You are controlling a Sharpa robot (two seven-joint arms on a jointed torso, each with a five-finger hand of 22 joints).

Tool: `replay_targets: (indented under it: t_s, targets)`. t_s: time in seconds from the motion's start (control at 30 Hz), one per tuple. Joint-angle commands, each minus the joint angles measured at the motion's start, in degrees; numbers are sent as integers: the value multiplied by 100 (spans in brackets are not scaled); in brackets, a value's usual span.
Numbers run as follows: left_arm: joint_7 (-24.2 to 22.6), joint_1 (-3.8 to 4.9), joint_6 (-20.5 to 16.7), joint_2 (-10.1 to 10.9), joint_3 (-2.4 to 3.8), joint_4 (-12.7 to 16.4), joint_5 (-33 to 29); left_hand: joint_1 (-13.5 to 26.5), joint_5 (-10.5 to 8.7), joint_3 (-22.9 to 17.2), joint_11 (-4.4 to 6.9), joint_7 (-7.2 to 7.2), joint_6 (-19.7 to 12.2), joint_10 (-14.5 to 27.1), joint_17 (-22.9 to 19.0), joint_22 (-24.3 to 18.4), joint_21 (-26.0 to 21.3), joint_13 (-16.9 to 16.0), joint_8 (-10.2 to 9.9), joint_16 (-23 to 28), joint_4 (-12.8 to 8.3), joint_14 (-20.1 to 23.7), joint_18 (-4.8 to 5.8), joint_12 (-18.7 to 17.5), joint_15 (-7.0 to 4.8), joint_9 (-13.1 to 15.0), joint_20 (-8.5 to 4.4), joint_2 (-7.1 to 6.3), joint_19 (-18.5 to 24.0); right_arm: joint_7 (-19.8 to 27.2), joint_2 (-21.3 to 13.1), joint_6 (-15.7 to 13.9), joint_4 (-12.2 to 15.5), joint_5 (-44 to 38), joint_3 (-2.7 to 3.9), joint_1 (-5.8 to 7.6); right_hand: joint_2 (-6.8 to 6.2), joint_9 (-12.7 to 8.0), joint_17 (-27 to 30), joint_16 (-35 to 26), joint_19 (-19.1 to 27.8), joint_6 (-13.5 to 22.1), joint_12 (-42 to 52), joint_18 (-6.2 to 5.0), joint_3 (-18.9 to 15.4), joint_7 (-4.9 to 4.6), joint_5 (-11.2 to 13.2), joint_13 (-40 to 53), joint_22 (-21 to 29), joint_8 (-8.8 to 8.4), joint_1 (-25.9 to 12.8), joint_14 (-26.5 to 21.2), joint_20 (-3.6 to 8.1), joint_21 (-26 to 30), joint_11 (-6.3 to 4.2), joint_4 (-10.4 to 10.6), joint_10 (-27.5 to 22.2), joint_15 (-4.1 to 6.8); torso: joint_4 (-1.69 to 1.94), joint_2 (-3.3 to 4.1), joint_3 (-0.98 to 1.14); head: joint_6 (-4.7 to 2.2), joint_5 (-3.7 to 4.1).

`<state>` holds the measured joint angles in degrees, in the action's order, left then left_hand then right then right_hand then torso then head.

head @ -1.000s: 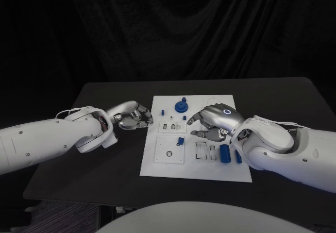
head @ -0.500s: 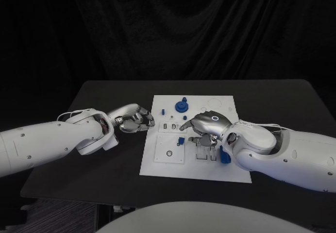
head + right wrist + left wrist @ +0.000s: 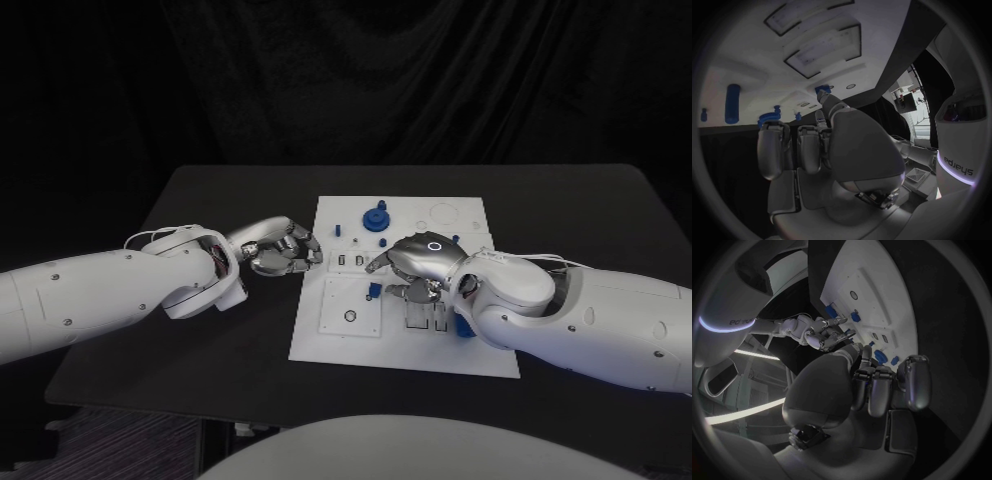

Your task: Assemble the parts on the task board

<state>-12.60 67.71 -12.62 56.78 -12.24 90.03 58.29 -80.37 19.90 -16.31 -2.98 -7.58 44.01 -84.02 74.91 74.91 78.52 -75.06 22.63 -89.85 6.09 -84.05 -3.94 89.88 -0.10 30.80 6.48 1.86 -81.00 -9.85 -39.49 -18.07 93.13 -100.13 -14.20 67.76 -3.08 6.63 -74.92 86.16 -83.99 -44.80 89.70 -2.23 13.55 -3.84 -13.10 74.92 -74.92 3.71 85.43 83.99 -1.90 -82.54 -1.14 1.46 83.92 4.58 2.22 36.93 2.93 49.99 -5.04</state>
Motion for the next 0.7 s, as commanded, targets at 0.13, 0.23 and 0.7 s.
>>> replay_targets:
  t_s: [0.13, 0.23, 0.7]
  targets:
    - [-31, -13, 114, -25, 4, -9, 1, -49, 33, -32, -37, -16, -36, -598, 1509, 1083, -26, -1494, -19, -15, -6, -595, 74, 12, 53, -10, 13, -9, 14, 177, 99, 263, -99, -59, 5, -18, 26, -23, -1067, 19, -338, 45, 30, 41, 38, 63, -8, 1508, -1273, 1, 51, 505, 59, 6, -74, -46, 608, 62, -1, 0, -5, 1, -64]
    - [-25, -13, 125, -39, 4, -28, 1, -50, 35, -32, -38, -16, -36, -598, 1509, 1083, -27, -1494, -19, -15, -5, -595, 74, 12, 53, -10, 13, -9, 15, 212, 145, 374, -158, -59, 5, -18, 36, -26, -1067, 19, -335, 38, 30, 40, 64, 92, -11, 1508, -1272, 13, 61, 505, 75, 10, -97, -69, 608, 81, 3, 2, -11, 1, -85]
    - [-28, -18, 141, -91, 4, -84, 1, -58, 48, -38, -40, -18, -26, -598, 1509, 1081, -32, -1494, -18, -15, -3, -595, 73, 12, 56, -14, 16, -4, 20, 316, 246, 695, -323, -59, 5, -18, 44, 17, -1048, 5, -326, -192, 30, 41, 140, 107, 27, 1508, -1271, 127, 12, 500, 121, 8, -126, -117, 608, 117, 20, -11, -26, 1, -135]
